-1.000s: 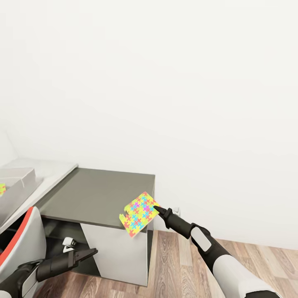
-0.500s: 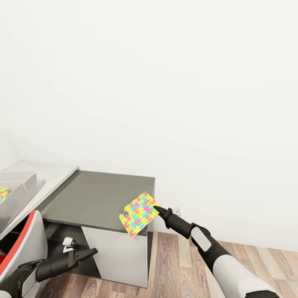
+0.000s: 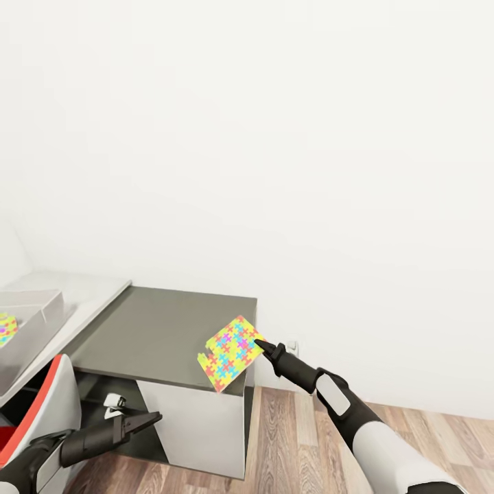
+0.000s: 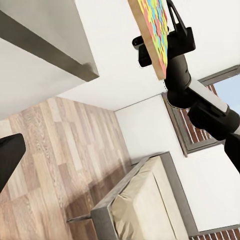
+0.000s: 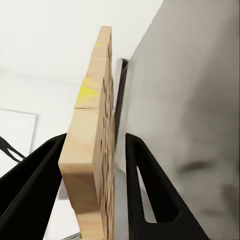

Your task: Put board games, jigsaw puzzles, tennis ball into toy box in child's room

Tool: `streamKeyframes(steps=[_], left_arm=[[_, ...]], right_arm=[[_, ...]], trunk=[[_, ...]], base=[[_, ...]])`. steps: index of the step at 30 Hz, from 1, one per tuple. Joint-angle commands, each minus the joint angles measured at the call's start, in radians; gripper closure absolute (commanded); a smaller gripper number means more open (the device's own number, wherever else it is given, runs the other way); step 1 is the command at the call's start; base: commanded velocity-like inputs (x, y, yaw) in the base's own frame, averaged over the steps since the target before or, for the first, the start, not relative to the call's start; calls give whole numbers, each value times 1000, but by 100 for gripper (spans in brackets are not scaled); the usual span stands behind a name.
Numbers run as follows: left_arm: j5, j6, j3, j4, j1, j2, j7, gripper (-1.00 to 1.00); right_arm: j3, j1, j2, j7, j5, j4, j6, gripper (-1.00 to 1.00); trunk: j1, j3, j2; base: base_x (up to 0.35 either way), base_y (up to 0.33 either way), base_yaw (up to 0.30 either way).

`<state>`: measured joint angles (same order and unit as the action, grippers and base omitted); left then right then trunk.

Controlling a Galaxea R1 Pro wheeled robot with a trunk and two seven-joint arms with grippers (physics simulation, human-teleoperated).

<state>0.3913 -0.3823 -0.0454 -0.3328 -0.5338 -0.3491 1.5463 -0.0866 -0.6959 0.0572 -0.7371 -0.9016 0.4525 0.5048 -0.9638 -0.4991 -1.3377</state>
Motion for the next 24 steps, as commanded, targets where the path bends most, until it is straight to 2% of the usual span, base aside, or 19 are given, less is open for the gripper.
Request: streamKeyframes(steps=[1, 7, 24], left_arm=[[4, -11, -5, 0, -1, -1, 3, -100], [4, -8, -5, 0, -1, -1, 3, -100], [4, -8, -5, 0, -1, -1, 3, -100]], right_arm=[[-6, -1, -1, 5, -5, 16, 10, 100], [-10, -1, -9, 26, 0, 52, 29, 100], [-2, -4, -12, 12, 0, 56, 24, 100]], trunk=[[4, 2, 7], [27, 21, 49], [92, 74, 168]], base=[[0, 0, 0], [0, 0, 0], [0, 0, 0]])
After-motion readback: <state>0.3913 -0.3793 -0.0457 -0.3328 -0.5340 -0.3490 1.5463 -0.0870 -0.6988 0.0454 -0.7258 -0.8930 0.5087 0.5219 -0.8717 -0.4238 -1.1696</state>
